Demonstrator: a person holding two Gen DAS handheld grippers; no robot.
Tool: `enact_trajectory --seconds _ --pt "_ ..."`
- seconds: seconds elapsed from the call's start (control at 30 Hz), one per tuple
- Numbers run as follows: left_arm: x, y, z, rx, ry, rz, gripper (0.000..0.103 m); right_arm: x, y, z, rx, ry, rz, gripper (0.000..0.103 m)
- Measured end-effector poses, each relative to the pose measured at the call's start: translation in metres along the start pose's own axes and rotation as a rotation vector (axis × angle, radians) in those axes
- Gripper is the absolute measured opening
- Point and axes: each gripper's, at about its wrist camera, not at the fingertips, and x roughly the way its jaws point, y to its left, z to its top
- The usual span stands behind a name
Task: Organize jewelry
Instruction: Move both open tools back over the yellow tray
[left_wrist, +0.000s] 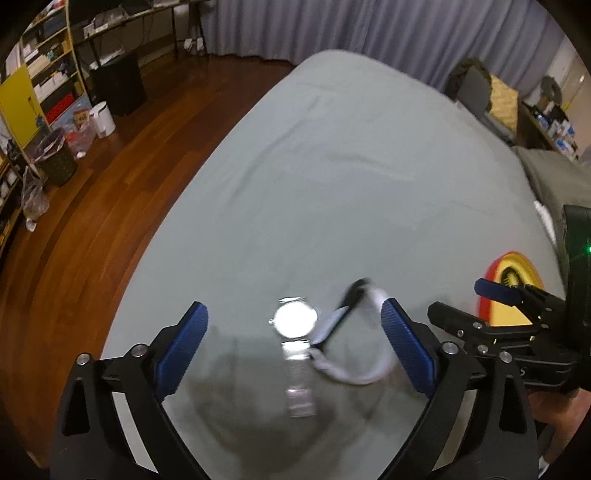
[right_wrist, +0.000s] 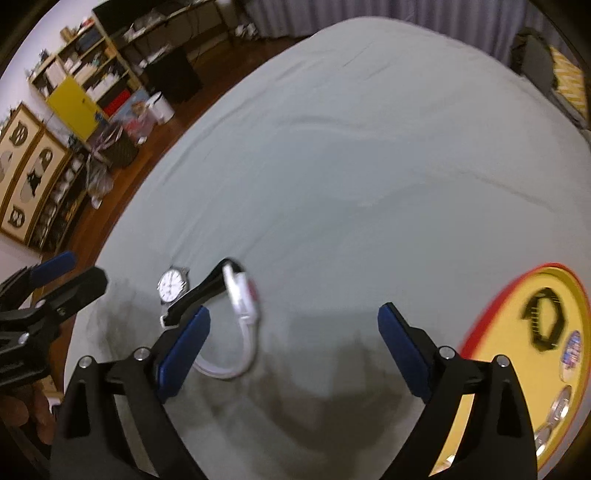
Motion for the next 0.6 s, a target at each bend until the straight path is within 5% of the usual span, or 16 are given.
enact_trajectory --seconds 0.37,0.6 --pt "-0.033 -0.138 0.023 0.16 -0.057 -0.151 0.097 -0.093 -0.114 -0.034 0.228 -0.13 -0.102 0.089" --pt "-0.03 -0.237 0.0 0.259 -0.031 -0.25 0.097 -0.129 -0.209 -0.1 0.4 -0.133 -0.168 0.089"
